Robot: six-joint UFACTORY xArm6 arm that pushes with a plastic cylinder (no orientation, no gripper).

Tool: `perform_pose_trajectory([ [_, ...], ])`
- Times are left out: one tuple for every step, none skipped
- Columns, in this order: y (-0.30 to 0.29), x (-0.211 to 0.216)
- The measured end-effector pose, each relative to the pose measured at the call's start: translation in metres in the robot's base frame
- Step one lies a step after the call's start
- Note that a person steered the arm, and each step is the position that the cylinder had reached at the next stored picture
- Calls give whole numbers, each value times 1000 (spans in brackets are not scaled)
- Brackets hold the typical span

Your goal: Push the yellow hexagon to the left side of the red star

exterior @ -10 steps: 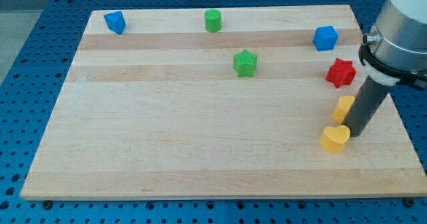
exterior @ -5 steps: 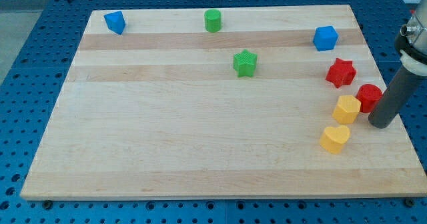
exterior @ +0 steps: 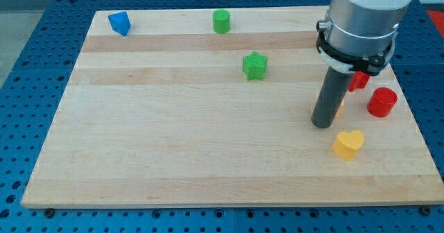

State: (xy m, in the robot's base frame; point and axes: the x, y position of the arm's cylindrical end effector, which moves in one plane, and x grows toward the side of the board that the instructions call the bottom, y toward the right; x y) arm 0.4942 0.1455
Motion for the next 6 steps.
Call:
perform_pose_trajectory([
  [9,-4],
  [16,-21],
  [16,-38],
  [16,-61],
  [16,-68],
  [16,-55],
])
